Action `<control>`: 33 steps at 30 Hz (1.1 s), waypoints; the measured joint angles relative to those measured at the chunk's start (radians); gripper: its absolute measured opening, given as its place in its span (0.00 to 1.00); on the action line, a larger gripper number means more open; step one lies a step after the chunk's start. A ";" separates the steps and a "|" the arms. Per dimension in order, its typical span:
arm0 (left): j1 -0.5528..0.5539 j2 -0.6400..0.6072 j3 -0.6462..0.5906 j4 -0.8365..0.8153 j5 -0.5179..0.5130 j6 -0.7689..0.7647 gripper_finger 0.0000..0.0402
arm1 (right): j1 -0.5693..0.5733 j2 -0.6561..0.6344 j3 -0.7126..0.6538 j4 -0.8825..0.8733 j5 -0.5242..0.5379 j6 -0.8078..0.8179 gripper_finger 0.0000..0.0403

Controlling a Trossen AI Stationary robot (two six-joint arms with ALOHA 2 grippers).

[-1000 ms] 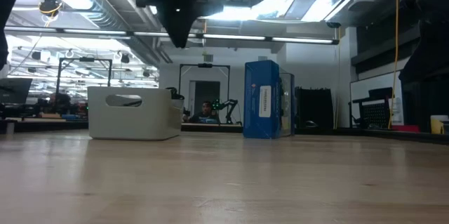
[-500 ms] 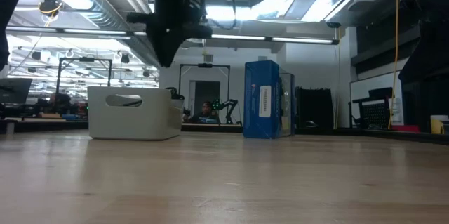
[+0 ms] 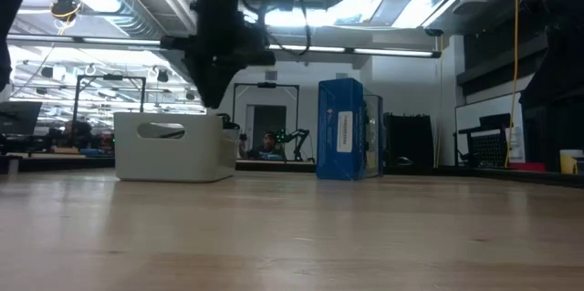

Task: Pick and place USB-C Cables
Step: Put the black charger cable into the white bin

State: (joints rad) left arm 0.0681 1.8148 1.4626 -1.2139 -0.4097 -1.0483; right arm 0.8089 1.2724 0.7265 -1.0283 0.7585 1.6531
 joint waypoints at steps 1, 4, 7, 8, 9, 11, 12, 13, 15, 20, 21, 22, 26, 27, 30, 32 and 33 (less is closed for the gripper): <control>-0.011 0.000 0.010 0.000 -0.005 0.008 0.13 | 0.000 0.000 0.000 0.000 0.000 -0.006 0.17; -0.050 0.000 0.027 0.004 -0.036 0.012 0.13 | 0.000 0.000 0.000 0.000 0.000 -0.010 0.17; -0.087 0.000 0.027 -0.005 -0.042 0.016 0.15 | 0.000 0.000 0.000 0.000 0.000 -0.010 0.17; -0.100 0.000 0.027 -0.009 -0.040 0.034 0.15 | 0.000 0.000 0.000 0.000 0.000 -0.010 0.17; -0.112 0.000 0.027 -0.010 -0.038 0.058 0.16 | 0.000 0.000 0.000 0.000 0.000 -0.010 0.17; -0.137 0.000 0.027 -0.009 -0.036 0.080 0.18 | 0.000 0.000 0.000 0.000 0.000 -0.010 0.17; -0.149 0.000 0.027 -0.008 -0.035 0.082 0.19 | 0.000 0.000 0.000 0.000 0.000 -0.010 0.17; -0.159 0.000 0.027 -0.008 -0.035 0.082 0.20 | 0.000 0.000 0.000 0.000 0.000 -0.010 0.17; -0.178 0.000 0.027 -0.008 -0.036 0.074 0.23 | 0.000 0.000 0.000 0.000 0.000 -0.010 0.17; -0.205 0.000 0.027 -0.008 -0.051 0.065 0.30 | 0.000 0.000 0.000 0.001 0.000 -0.012 0.17; -0.208 0.000 0.027 -0.008 -0.059 0.065 0.31 | 0.000 0.000 0.000 0.001 0.000 -0.012 0.17; -0.209 0.000 0.027 -0.008 -0.065 0.065 0.32 | 0.000 0.000 0.000 0.001 0.000 -0.012 0.17; -0.209 0.000 0.027 -0.007 -0.078 0.065 0.35 | 0.000 0.000 0.000 0.006 0.000 -0.013 0.17; -0.208 0.000 0.027 -0.007 -0.080 0.065 0.35 | 0.000 0.000 0.000 0.008 0.000 -0.013 0.17; -0.206 0.000 0.027 -0.003 -0.081 0.065 0.35 | 0.000 0.000 0.000 0.008 0.000 -0.013 0.17; -0.206 0.000 0.027 -0.002 -0.080 0.065 0.35 | 0.000 0.000 0.000 0.008 0.000 -0.013 0.17; -0.206 0.000 0.027 -0.002 -0.080 0.063 0.35 | 0.000 0.000 0.000 0.008 0.000 -0.013 0.17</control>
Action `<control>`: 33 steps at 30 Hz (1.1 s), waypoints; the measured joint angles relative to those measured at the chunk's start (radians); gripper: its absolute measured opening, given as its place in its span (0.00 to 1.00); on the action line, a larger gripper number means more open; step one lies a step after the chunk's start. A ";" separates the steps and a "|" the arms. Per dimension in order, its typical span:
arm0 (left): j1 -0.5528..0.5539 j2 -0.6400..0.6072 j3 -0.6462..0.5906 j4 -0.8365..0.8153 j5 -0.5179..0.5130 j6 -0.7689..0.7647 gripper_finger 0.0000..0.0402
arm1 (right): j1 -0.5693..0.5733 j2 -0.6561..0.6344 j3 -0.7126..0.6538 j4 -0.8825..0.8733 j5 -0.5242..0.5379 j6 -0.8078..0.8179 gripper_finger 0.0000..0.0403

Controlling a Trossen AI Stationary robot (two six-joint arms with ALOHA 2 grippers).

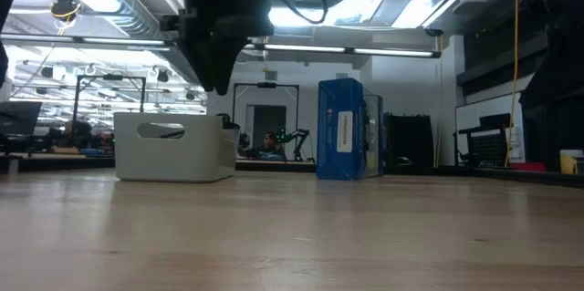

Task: Pick and place USB-C Cables
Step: Put the black charger cable into the white bin

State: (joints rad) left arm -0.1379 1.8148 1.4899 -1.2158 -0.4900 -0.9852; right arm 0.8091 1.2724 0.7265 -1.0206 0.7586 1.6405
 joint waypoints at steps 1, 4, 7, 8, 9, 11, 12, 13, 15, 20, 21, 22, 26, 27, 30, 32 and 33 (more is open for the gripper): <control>-0.001 0.000 0.000 0.001 0.000 -0.003 0.35 | 0.000 0.000 0.000 0.000 0.000 0.000 0.17; -0.007 0.000 0.000 0.012 0.000 -0.035 0.35 | 0.000 0.000 0.000 0.000 0.000 0.000 0.17; -0.010 0.000 0.000 0.028 0.000 -0.057 0.35 | 0.000 0.000 0.000 0.001 0.000 0.000 0.17; -0.010 0.000 0.000 0.033 0.001 -0.060 0.35 | 0.000 0.000 0.000 0.001 0.000 0.000 0.17; -0.009 0.000 0.000 0.033 0.001 -0.072 0.35 | 0.000 0.000 0.000 0.001 0.000 0.000 0.17; -0.004 0.000 0.000 0.033 0.000 -0.108 0.35 | 0.000 0.000 0.000 0.001 0.000 0.000 0.17; 0.000 0.000 0.000 0.032 0.000 -0.126 0.35 | 0.000 0.000 0.000 0.001 0.000 0.000 0.17; 0.002 0.000 0.000 0.032 0.000 -0.137 0.35 | 0.000 0.000 0.000 0.001 0.000 0.000 0.17; 0.010 0.008 0.001 0.031 -0.001 -0.154 0.35 | 0.000 0.000 0.000 0.001 0.000 0.000 0.17; 0.035 0.033 0.001 0.021 -0.020 -0.190 0.35 | 0.000 0.000 -0.007 0.013 0.001 0.000 0.17; 0.041 0.037 0.000 0.021 -0.043 -0.186 0.35 | 0.000 0.000 -0.016 0.016 0.001 0.000 0.17; 0.048 0.042 0.000 0.024 -0.076 -0.181 0.35 | 0.000 0.000 -0.029 0.025 0.000 0.000 0.17; 0.082 0.047 0.000 0.023 -0.155 -0.175 0.35 | 0.000 0.000 -0.083 0.099 -0.013 -0.001 0.17; 0.094 0.046 0.000 0.021 -0.158 -0.168 0.35 | 0.000 0.000 -0.098 0.120 -0.026 0.000 0.17; 0.144 0.047 0.000 0.020 -0.120 -0.133 0.35 | 0.000 0.000 -0.133 0.186 -0.062 0.000 0.17; 0.180 0.047 0.000 0.020 -0.080 -0.105 0.35 | 0.000 0.000 -0.139 0.207 -0.068 0.000 0.17; 0.196 0.047 0.000 0.020 -0.073 -0.096 0.35 | 0.000 0.000 -0.139 0.209 -0.069 0.000 0.17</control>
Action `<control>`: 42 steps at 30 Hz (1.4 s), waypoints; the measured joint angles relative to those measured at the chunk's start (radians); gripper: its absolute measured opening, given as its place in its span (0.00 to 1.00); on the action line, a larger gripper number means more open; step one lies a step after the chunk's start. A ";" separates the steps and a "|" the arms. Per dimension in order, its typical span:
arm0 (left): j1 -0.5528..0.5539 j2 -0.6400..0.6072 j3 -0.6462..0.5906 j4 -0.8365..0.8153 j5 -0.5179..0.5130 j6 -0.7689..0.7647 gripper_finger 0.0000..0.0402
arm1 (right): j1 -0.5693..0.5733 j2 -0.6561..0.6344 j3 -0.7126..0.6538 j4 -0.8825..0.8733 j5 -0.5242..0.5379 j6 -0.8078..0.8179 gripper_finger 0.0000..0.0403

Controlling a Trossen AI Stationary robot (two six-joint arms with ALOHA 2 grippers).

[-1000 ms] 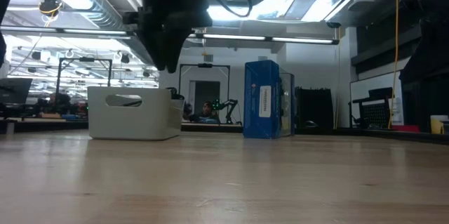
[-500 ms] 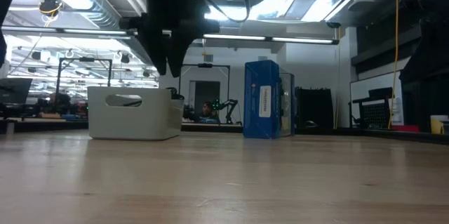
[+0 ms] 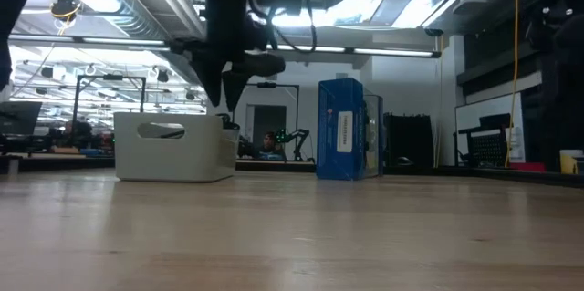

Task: Pick and place USB-C Cables
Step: Put the black charger cable into the white bin

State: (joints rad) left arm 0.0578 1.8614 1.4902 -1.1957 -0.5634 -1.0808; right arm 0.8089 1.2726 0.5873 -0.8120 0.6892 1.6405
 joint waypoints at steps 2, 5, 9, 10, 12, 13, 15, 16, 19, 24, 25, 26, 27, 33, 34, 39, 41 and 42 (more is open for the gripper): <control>0.026 0.000 0.000 0.003 -0.001 0.016 0.35 | 0.000 0.000 0.005 -0.003 -0.001 0.000 0.17; 0.058 0.000 0.000 0.005 0.003 0.031 0.35 | 0.000 0.000 0.019 -0.005 0.008 -0.003 0.17; 0.088 0.005 0.000 0.013 0.033 0.092 0.35 | 0.000 0.000 0.023 -0.006 0.032 -0.004 0.17; 0.093 0.009 0.000 0.016 0.039 0.102 0.35 | 0.000 0.000 0.023 -0.006 0.032 -0.004 0.17; 0.103 0.013 -0.001 0.020 0.059 0.126 0.35 | 0.000 0.000 0.023 -0.006 0.032 -0.004 0.17; 0.107 0.012 -0.001 0.027 0.062 0.138 0.35 | 0.000 0.000 0.023 -0.006 0.032 -0.004 0.17; 0.111 0.011 0.000 0.041 0.063 0.149 0.35 | 0.000 0.000 0.023 -0.006 0.032 -0.004 0.17; 0.113 0.011 0.000 0.042 0.062 0.149 0.35 | 0.000 0.000 0.023 -0.006 0.032 -0.004 0.17; 0.120 0.011 0.000 0.041 0.062 0.155 0.35 | 0.000 0.000 0.023 -0.006 0.032 -0.004 0.17; 0.129 0.032 0.000 0.039 0.108 0.194 0.35 | 0.000 0.000 0.024 -0.006 0.032 -0.004 0.17; 0.128 0.035 -0.002 0.030 0.103 0.194 0.35 | 0.000 0.000 0.024 -0.007 0.032 -0.004 0.17; 0.128 0.038 -0.002 0.033 0.090 0.193 0.35 | 0.000 0.000 0.024 -0.007 0.032 -0.004 0.17; 0.127 0.045 0.002 0.039 0.074 0.193 0.35 | 0.000 0.000 0.024 -0.008 0.032 -0.004 0.17; 0.137 0.071 0.001 0.054 0.060 0.193 0.35 | 0.000 0.000 0.024 -0.008 0.024 -0.004 0.17; 0.139 0.074 -0.002 0.049 0.061 0.193 0.34 | 0.000 0.000 0.024 -0.009 0.024 -0.004 0.17; 0.140 0.070 -0.001 0.046 0.022 0.193 0.29 | 0.000 0.000 0.024 -0.008 0.019 -0.004 0.17; 0.138 0.063 -0.001 0.045 0.004 0.194 0.25 | 0.000 0.000 0.024 -0.008 0.017 -0.004 0.17; 0.138 0.057 -0.001 0.046 0.003 0.194 0.23 | 0.000 0.000 0.025 -0.008 0.017 -0.004 0.17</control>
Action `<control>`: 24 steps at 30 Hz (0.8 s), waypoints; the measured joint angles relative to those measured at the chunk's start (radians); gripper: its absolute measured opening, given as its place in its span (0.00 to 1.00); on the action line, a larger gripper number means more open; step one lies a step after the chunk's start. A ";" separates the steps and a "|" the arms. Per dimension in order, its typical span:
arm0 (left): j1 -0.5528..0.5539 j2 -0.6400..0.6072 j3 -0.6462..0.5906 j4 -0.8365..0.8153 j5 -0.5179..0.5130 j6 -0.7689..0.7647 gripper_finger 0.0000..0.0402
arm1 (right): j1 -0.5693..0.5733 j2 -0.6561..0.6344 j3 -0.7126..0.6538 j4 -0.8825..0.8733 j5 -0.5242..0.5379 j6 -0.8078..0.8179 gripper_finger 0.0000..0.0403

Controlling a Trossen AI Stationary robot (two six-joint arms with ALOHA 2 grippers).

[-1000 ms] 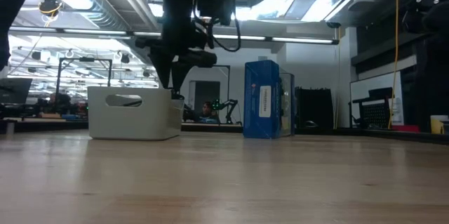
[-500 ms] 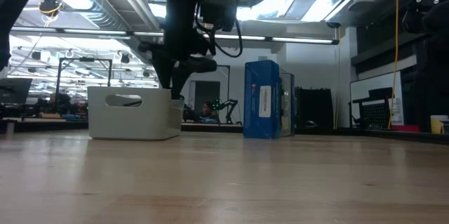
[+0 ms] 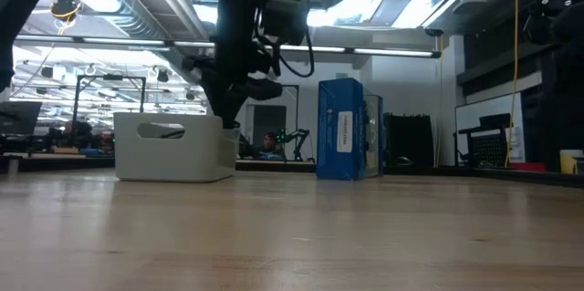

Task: Pick and place USB-C Cables
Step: Put the black charger cable into the white bin

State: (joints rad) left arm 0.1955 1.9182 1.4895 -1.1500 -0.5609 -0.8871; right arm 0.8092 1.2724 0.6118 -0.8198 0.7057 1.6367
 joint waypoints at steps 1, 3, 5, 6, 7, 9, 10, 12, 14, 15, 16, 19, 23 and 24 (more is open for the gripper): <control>0.000 -0.004 0.000 0.000 -0.004 0.000 0.22 | 0.000 0.000 0.000 0.000 0.000 0.000 0.17; 0.000 -0.003 0.001 -0.003 -0.004 0.000 0.19 | 0.000 0.000 0.000 0.000 0.000 0.000 0.17; 0.000 -0.001 0.001 -0.007 -0.003 0.000 0.15 | 0.000 0.000 0.000 0.001 0.000 0.000 0.17; 0.000 -0.002 0.001 -0.007 -0.004 0.000 0.13 | 0.000 0.000 0.000 0.001 -0.001 0.000 0.17; -0.002 -0.002 0.001 -0.007 -0.004 0.000 0.11 | 0.000 0.000 0.000 0.001 -0.001 0.000 0.17; -0.007 -0.002 0.001 -0.009 -0.006 0.000 0.06 | 0.000 0.000 0.000 0.001 -0.002 0.000 0.17; -0.010 -0.003 0.001 -0.010 -0.012 0.000 0.04 | 0.000 0.000 0.000 0.001 -0.002 0.000 0.17; -0.017 -0.016 0.000 -0.014 -0.015 0.000 0.02 | 0.000 0.000 0.000 0.000 -0.002 0.000 0.17; -0.030 -0.026 0.002 -0.015 -0.040 -0.012 0.02 | 0.000 0.000 0.000 0.001 -0.002 0.000 0.17; -0.034 -0.034 0.001 -0.022 -0.042 -0.019 0.03 | 0.000 0.000 0.000 0.001 -0.001 0.000 0.17; -0.041 -0.041 0.001 -0.021 -0.051 -0.023 0.03 | 0.000 0.000 0.000 0.000 -0.002 0.000 0.17; -0.059 -0.068 0.016 -0.023 -0.081 -0.025 0.02 | 0.000 0.000 0.000 0.002 -0.001 0.000 0.17; -0.089 -0.098 0.059 -0.038 -0.081 -0.085 0.01 | 0.000 0.000 0.000 0.005 -0.002 0.000 0.17; -0.095 -0.103 0.072 -0.054 -0.064 -0.116 0.01 | 0.000 0.000 0.000 0.005 -0.002 0.000 0.17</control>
State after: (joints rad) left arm 0.1007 1.8147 1.5617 -1.2039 -0.6252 -1.0031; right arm 0.8089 1.2720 0.6117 -0.8146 0.7037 1.6367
